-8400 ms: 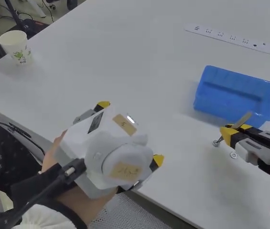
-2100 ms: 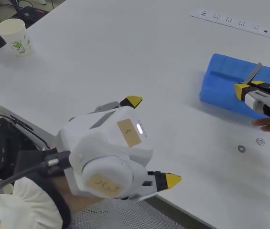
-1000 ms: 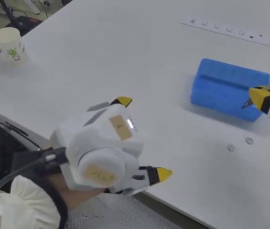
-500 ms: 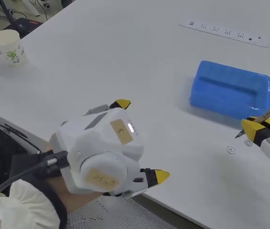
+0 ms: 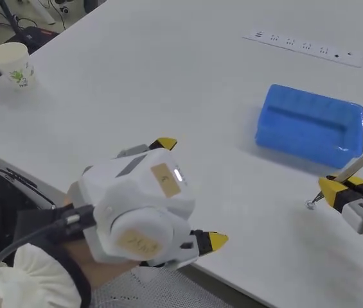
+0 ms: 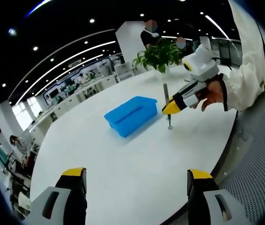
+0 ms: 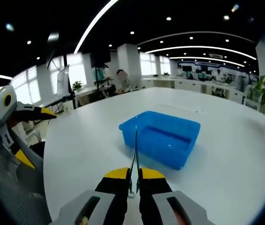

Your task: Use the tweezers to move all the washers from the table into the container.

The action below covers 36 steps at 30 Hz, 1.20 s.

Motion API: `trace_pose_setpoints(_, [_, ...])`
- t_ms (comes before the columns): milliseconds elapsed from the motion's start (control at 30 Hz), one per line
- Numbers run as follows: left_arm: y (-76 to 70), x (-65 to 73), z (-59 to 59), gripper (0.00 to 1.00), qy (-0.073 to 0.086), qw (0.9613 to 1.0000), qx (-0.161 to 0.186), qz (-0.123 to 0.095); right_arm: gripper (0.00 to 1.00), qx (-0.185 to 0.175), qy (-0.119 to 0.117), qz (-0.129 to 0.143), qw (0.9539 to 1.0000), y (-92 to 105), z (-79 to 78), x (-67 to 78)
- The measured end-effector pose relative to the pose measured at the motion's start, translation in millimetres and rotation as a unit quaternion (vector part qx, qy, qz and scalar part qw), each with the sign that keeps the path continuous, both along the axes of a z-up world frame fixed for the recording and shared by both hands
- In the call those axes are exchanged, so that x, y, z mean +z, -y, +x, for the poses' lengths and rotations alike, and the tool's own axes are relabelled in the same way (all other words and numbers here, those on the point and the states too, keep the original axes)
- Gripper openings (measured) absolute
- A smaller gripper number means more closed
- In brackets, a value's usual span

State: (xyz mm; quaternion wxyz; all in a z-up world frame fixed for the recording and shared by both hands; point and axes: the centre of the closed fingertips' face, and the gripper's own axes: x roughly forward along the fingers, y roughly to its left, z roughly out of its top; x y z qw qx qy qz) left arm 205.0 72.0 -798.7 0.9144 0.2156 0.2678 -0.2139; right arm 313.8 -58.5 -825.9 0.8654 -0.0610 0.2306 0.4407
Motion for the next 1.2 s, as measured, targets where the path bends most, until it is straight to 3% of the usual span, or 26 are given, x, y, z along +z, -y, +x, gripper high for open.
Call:
trace_pose_setpoints(133, [-0.4,-0.4,0.0,0.9,0.0,1.0,0.001,0.003,0.04,0.0,-0.002,-0.001,1.0,0.0,-2.2,-2.3])
trace_pose_setpoints(267, [-0.7,-1.2,-0.1,0.9,-0.002,1.0,0.0,0.005,0.04,0.01,0.026,-0.022,0.9994,-0.7,-3.1,-2.6])
trace_pose_setpoints(667, [-1.2,-2.4,-0.2,0.89,-0.003,0.9999,0.0,0.012,0.03,0.008,0.039,-0.013,0.9991,0.3,-1.7,-2.7])
trace_pose_setpoints(767, [-1.3,-2.7,-0.2,0.89,-0.003,0.9999,0.0,0.013,0.02,0.001,0.027,-0.011,0.9996,2.3,0.3,-2.9])
trace_pose_setpoints(1000, [-1.9,-3.0,-0.2,0.89,-0.002,0.9998,-0.001,0.018,0.01,0.003,0.025,-0.017,0.9995,1.8,-0.7,-3.2])
trace_pose_setpoints(1133, [-2.8,-2.8,0.2,0.88,-0.001,0.9998,0.001,0.019,0.03,-0.007,-0.003,-0.009,0.9999,2.0,-1.4,-2.6])
trace_pose_setpoints(1200, [-2.8,-2.8,0.3,0.88,0.0,0.9998,0.001,0.02,0.04,-0.004,0.014,-0.013,0.9998,1.5,-1.6,-1.6])
